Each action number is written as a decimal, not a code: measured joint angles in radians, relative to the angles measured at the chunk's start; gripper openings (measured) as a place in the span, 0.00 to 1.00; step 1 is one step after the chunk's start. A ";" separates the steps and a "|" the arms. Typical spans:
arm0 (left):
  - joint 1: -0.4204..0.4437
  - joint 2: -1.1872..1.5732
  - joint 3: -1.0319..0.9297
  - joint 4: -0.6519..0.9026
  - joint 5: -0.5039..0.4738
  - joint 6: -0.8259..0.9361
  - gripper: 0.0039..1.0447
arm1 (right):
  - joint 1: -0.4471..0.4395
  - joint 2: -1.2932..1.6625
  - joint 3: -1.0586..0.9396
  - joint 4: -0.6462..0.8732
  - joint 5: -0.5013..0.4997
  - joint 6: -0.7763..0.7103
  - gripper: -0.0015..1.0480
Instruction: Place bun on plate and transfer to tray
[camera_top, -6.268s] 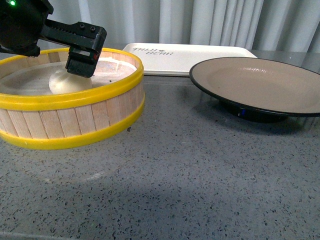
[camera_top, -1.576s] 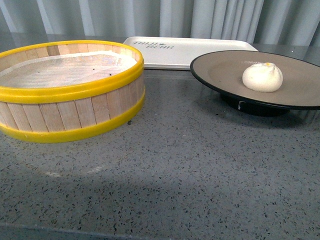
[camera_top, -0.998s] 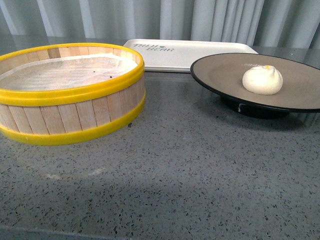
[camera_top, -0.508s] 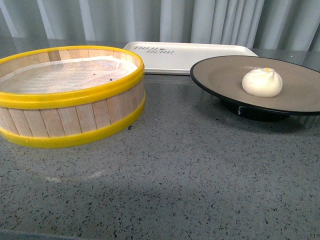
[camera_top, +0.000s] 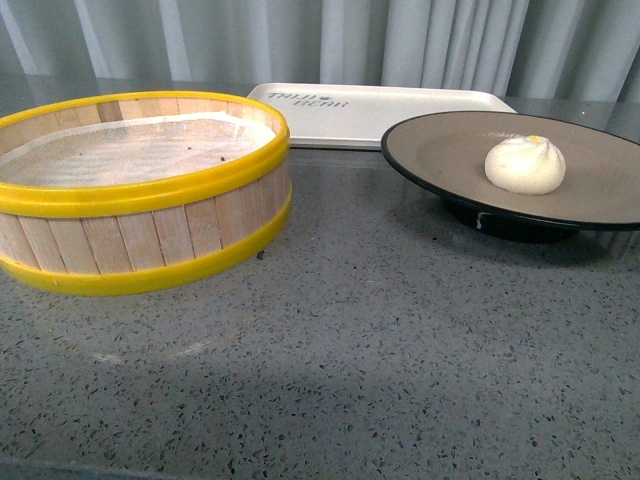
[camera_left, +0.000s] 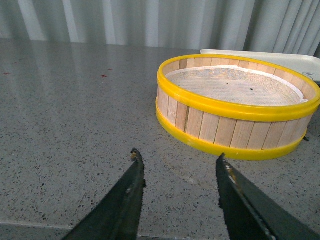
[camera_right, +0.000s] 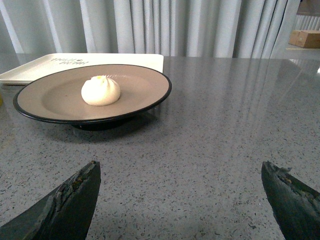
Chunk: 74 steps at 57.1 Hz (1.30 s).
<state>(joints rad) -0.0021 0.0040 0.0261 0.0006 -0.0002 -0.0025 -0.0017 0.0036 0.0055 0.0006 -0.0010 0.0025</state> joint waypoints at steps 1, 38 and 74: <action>0.000 0.000 0.000 0.000 0.000 0.000 0.54 | 0.000 0.000 0.000 0.000 0.000 0.000 0.92; 0.000 0.000 0.000 0.000 0.000 0.000 0.94 | -0.392 1.016 0.413 0.496 -0.067 0.181 0.92; 0.000 0.000 0.000 0.000 0.000 0.000 0.94 | -0.266 1.456 0.658 0.491 -0.418 1.093 0.92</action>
<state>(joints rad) -0.0021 0.0036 0.0261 0.0006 -0.0006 -0.0025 -0.2676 1.4593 0.6640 0.4915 -0.4194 1.0954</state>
